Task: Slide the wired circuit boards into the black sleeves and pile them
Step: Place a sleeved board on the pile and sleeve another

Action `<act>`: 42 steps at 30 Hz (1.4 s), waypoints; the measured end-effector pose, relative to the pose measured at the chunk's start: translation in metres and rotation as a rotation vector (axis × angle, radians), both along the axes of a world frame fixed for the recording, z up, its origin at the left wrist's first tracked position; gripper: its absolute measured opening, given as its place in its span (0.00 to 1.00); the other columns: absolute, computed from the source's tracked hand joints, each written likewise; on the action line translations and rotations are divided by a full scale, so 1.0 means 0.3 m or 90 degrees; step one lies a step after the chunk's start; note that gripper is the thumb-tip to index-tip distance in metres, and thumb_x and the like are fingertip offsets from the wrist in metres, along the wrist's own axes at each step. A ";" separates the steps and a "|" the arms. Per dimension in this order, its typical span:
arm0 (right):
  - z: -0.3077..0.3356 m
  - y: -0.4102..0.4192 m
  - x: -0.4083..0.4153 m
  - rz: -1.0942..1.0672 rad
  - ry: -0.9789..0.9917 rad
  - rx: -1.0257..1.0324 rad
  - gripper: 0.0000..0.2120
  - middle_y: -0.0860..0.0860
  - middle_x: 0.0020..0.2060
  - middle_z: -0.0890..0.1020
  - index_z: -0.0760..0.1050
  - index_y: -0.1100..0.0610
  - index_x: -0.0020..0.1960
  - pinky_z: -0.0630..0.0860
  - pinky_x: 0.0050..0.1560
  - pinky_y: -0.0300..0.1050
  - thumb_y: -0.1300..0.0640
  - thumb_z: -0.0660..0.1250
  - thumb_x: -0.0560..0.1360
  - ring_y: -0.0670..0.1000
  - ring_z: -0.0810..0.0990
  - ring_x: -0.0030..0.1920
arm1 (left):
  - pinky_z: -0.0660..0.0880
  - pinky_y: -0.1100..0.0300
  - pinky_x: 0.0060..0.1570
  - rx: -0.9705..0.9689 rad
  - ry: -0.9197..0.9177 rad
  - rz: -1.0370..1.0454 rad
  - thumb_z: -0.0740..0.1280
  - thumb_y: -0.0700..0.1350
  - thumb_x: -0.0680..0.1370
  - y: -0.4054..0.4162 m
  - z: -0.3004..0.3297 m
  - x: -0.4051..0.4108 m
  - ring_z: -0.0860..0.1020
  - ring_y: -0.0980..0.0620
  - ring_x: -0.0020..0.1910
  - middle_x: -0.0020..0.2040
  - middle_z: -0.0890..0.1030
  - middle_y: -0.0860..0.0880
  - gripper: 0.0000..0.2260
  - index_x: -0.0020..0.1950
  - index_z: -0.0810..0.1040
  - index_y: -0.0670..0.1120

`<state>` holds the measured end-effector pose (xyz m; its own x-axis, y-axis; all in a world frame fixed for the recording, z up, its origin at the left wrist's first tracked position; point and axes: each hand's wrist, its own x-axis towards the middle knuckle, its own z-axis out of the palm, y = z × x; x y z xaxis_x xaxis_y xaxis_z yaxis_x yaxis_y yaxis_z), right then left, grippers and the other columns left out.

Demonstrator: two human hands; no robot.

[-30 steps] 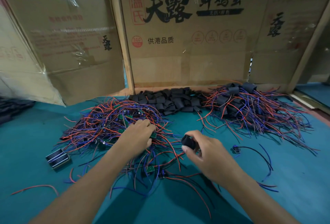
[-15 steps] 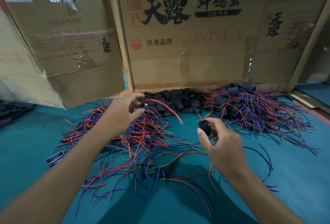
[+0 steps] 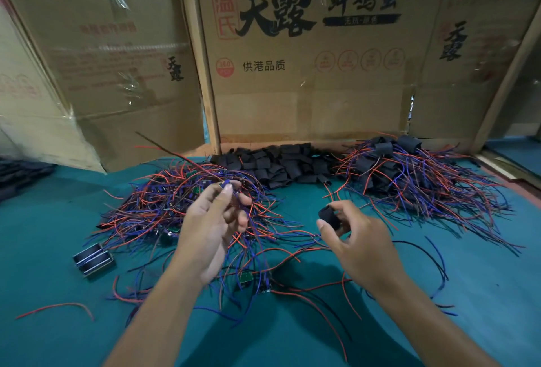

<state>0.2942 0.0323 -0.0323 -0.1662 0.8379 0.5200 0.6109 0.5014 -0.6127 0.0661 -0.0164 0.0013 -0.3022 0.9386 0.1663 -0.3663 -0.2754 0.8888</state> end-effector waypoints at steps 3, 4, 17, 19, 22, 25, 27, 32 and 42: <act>0.003 -0.006 -0.004 0.039 -0.009 -0.013 0.08 0.42 0.36 0.82 0.76 0.49 0.50 0.75 0.42 0.44 0.50 0.71 0.74 0.41 0.79 0.36 | 0.75 0.63 0.32 0.022 -0.034 -0.006 0.63 0.46 0.80 -0.004 -0.002 0.018 0.76 0.52 0.31 0.41 0.81 0.45 0.08 0.53 0.76 0.43; 0.003 -0.009 -0.006 0.052 -0.010 -0.016 0.08 0.42 0.36 0.82 0.76 0.49 0.50 0.74 0.40 0.42 0.50 0.71 0.74 0.40 0.78 0.36 | 0.76 0.63 0.34 0.039 -0.055 -0.002 0.63 0.47 0.79 -0.005 0.002 0.021 0.77 0.52 0.32 0.41 0.81 0.45 0.08 0.53 0.76 0.43; -0.001 -0.054 -0.055 0.422 0.232 -0.475 0.07 0.62 0.56 0.81 0.72 0.61 0.59 0.81 0.52 0.44 0.65 0.60 0.81 0.53 0.84 0.54 | 0.77 0.68 0.38 0.132 -0.271 0.031 0.63 0.48 0.79 -0.022 0.049 -0.026 0.78 0.57 0.35 0.40 0.80 0.49 0.09 0.55 0.75 0.44; -0.007 -0.067 -0.064 0.468 0.257 -0.496 0.09 0.62 0.59 0.79 0.70 0.63 0.61 0.79 0.55 0.43 0.66 0.58 0.81 0.53 0.83 0.57 | 0.76 0.69 0.37 0.134 -0.303 0.002 0.62 0.47 0.80 -0.021 0.051 -0.027 0.77 0.57 0.34 0.40 0.79 0.50 0.09 0.56 0.74 0.44; -0.004 -0.076 -0.067 0.493 0.278 -0.467 0.10 0.62 0.62 0.78 0.70 0.62 0.62 0.78 0.59 0.44 0.67 0.59 0.81 0.52 0.81 0.60 | 0.75 0.70 0.37 0.137 -0.332 -0.027 0.61 0.47 0.80 -0.024 0.051 -0.024 0.76 0.59 0.33 0.40 0.77 0.51 0.08 0.54 0.75 0.45; 0.005 -0.086 -0.072 0.505 0.286 -0.430 0.11 0.61 0.62 0.78 0.71 0.61 0.62 0.76 0.63 0.47 0.67 0.62 0.80 0.52 0.80 0.61 | 0.74 0.71 0.36 0.127 -0.346 -0.047 0.59 0.47 0.81 -0.026 0.045 -0.018 0.74 0.59 0.32 0.39 0.76 0.52 0.08 0.53 0.75 0.45; 0.009 -0.091 -0.072 0.514 0.273 -0.404 0.12 0.60 0.62 0.78 0.71 0.60 0.62 0.75 0.65 0.50 0.66 0.63 0.79 0.52 0.79 0.62 | 0.74 0.71 0.36 0.118 -0.341 -0.054 0.58 0.47 0.83 -0.025 0.040 -0.011 0.74 0.59 0.32 0.38 0.76 0.52 0.08 0.53 0.75 0.46; 0.027 -0.095 -0.065 0.520 0.238 -0.380 0.13 0.59 0.63 0.78 0.70 0.60 0.64 0.73 0.67 0.52 0.65 0.63 0.79 0.50 0.78 0.64 | 0.74 0.70 0.34 0.103 -0.302 -0.035 0.59 0.47 0.82 -0.017 0.026 0.000 0.74 0.59 0.31 0.38 0.76 0.51 0.07 0.53 0.74 0.46; 0.031 -0.091 -0.065 0.534 0.253 -0.376 0.17 0.58 0.61 0.79 0.72 0.58 0.64 0.75 0.64 0.51 0.58 0.66 0.77 0.53 0.79 0.63 | 0.75 0.68 0.35 0.100 -0.239 0.009 0.61 0.47 0.81 -0.014 0.019 -0.012 0.75 0.57 0.32 0.39 0.78 0.50 0.07 0.52 0.77 0.45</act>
